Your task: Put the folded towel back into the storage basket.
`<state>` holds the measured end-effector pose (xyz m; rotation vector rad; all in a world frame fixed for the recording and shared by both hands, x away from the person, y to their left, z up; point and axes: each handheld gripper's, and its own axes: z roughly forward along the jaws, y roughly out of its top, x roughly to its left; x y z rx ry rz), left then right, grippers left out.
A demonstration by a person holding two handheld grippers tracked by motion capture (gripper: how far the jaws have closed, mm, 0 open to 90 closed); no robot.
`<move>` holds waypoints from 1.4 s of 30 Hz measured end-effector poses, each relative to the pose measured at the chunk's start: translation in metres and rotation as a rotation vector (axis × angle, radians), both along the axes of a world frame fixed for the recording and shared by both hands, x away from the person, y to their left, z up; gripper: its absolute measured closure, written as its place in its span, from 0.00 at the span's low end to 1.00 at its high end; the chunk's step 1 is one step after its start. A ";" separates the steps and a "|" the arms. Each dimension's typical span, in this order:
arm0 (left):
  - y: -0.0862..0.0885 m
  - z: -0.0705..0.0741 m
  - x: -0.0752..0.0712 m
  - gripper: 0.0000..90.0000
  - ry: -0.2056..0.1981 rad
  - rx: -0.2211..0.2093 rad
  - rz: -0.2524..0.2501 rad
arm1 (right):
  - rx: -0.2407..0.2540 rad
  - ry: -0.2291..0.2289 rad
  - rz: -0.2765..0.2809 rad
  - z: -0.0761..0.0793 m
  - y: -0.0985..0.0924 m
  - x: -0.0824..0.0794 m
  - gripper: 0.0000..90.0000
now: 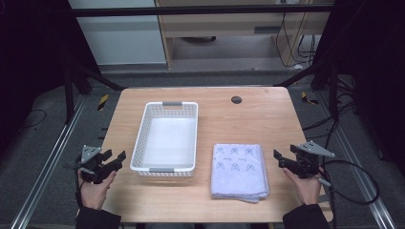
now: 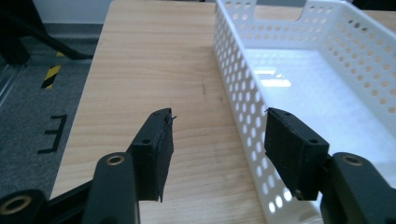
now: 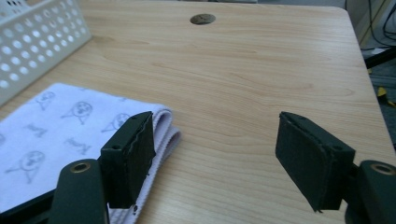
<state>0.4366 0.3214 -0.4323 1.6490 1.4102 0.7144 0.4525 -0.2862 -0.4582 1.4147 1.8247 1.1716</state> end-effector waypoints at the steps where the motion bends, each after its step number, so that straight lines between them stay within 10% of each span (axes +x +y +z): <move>1: -0.003 0.002 -0.001 0.44 -0.007 0.000 -0.009 | 0.014 0.002 0.004 0.001 0.000 -0.001 0.31; 20: -0.042 0.025 -0.004 0.48 -0.043 -0.011 -0.104 | -0.001 -0.056 0.064 0.024 0.008 -0.006 0.39; 42: -0.154 0.048 0.005 0.48 -0.070 -0.022 -0.319 | -0.029 -0.059 0.134 0.067 0.032 0.012 0.40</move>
